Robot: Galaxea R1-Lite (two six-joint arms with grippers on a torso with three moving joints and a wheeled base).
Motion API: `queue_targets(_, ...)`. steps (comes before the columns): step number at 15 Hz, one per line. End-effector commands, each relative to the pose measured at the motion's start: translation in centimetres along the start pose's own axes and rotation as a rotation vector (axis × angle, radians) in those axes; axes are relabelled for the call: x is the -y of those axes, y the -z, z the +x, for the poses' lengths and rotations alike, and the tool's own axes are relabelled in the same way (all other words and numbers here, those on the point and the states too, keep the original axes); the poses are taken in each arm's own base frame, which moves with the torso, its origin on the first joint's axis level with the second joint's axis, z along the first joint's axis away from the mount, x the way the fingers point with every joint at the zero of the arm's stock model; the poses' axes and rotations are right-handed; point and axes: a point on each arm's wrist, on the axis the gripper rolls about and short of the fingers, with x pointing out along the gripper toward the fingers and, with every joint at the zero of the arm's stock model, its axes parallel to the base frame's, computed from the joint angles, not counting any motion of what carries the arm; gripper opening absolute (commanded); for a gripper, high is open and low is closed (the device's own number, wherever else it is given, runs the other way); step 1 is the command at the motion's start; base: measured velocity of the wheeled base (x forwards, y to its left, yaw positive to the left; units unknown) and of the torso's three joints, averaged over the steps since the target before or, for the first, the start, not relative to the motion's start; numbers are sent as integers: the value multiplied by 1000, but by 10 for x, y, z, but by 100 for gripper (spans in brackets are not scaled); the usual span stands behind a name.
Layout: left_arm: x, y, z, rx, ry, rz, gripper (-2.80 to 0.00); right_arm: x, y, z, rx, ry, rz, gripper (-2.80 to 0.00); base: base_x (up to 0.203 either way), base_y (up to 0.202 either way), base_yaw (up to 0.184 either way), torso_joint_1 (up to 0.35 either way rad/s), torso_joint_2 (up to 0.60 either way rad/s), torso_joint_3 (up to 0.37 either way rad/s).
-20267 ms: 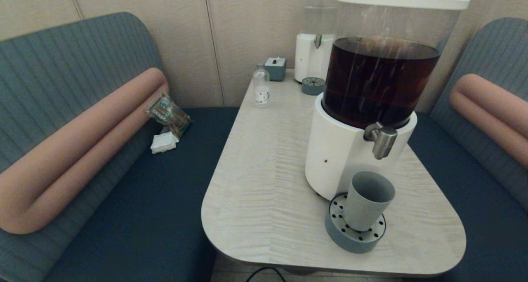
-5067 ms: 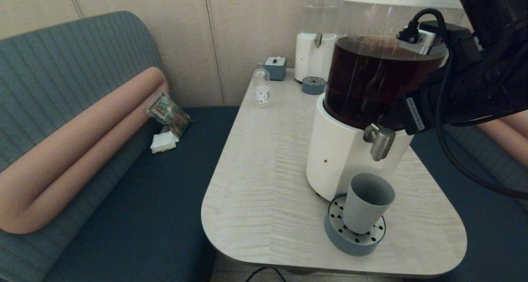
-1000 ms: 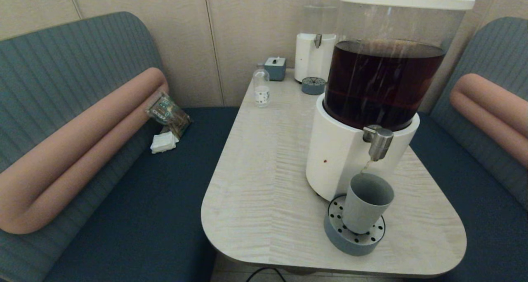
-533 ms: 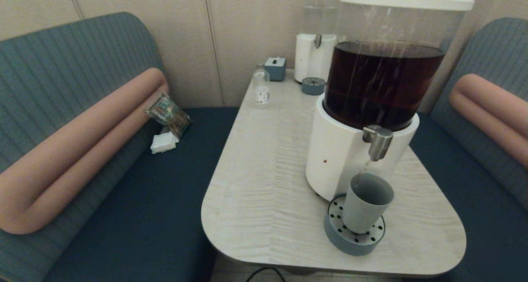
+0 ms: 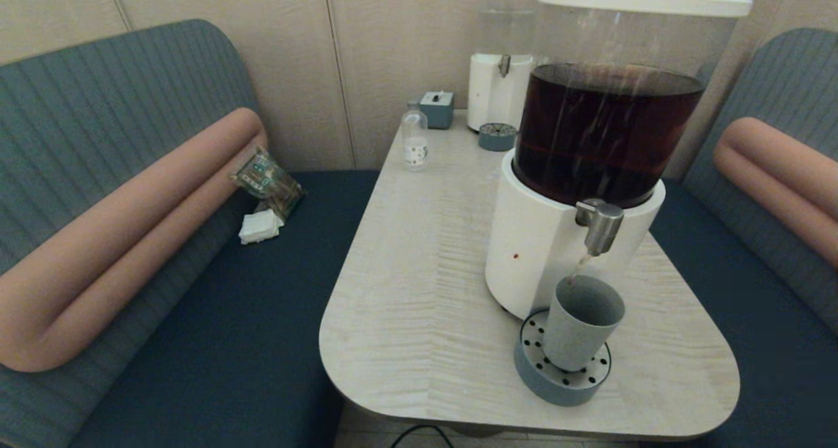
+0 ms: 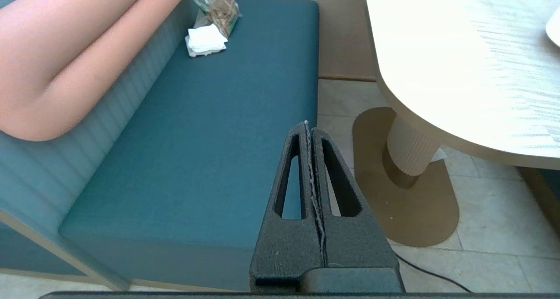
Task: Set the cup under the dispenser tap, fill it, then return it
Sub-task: Turn off the faucet
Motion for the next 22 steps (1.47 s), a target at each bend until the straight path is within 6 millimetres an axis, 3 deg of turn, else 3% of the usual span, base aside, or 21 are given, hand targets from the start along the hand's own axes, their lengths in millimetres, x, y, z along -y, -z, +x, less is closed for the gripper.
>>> queue_targets(1, 0, 0, 0, -2, -1, -1, -280, -3, 28, 12, 5, 9, -4, -280, 0, 0, 0, 0, 0, 0)
queue_targets(3, 0, 0, 0, -2, -1, 1, -280, -6, 56, 22, -9, 17, -11, -280, 0, 0, 0, 0, 0, 0)
queue_targets(7, 0, 0, 0, -2, -1, -1, -280, -8, 78, 22, -159, 28, 41, -280, 0, 0, 0, 0, 0, 0)
queue_targets(19, 0, -1, 0, 1, 2, 8, -280, -8, 80, 22, -181, 29, 64, -280, 0, 0, 0, 0, 0, 0)
queue_targets(20, 0, -10, -3, 31, 9, 9, -280, -8, 80, 22, -181, 32, 67, -280, 0, 0, 0, 0, 0, 0)
queue_targets(22, 2, -49, -13, 129, 35, 7, -280, -8, 80, 22, -181, 32, 67, -280, 0, 0, 0, 0, 0, 0)
